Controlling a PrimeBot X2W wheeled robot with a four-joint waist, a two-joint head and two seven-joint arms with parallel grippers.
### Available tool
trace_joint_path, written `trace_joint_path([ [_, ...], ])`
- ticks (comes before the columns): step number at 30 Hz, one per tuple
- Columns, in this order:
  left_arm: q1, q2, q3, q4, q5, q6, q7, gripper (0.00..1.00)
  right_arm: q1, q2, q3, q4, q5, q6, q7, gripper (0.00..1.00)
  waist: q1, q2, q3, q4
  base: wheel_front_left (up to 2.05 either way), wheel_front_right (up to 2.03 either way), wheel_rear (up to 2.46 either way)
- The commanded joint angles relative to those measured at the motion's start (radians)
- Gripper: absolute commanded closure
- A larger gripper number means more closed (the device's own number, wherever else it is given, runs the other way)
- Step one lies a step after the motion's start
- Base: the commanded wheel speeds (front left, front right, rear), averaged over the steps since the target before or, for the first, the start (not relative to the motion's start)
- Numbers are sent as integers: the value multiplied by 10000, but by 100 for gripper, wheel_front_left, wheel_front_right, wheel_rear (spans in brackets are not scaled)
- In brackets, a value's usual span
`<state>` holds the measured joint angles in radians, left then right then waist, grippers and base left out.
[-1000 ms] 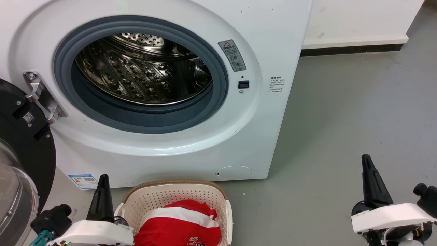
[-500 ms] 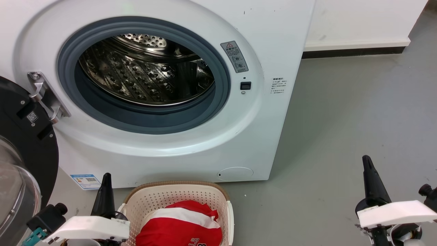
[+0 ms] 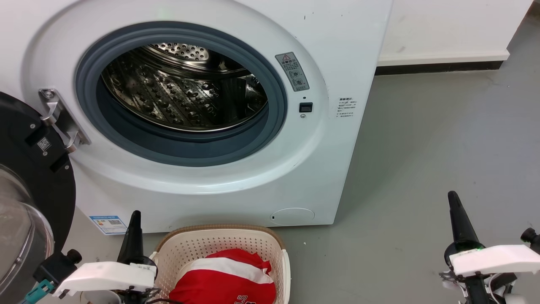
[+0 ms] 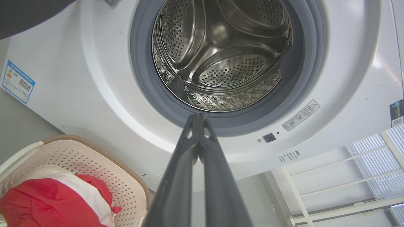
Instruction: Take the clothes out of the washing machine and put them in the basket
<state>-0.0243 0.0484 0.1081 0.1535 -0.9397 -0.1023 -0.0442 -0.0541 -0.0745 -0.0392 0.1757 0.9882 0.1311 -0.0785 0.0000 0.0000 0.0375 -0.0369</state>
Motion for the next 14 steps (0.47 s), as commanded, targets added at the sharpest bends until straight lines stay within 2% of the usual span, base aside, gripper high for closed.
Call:
trace_joint_path([
  [1, -198, 22, 36, -48, -270, -47, 61, 100, -236, -81, -23, -39, 287, -2, 42, 100, 0, 0, -6, 7, 0, 0, 0],
  [14, -391, 24, 52, 213, -2003, -116, 480, 100, -348, -83, -103, 148, 1990, -2, 462, 100, 0, 0, -78, 84, 0, 0, 0],
])
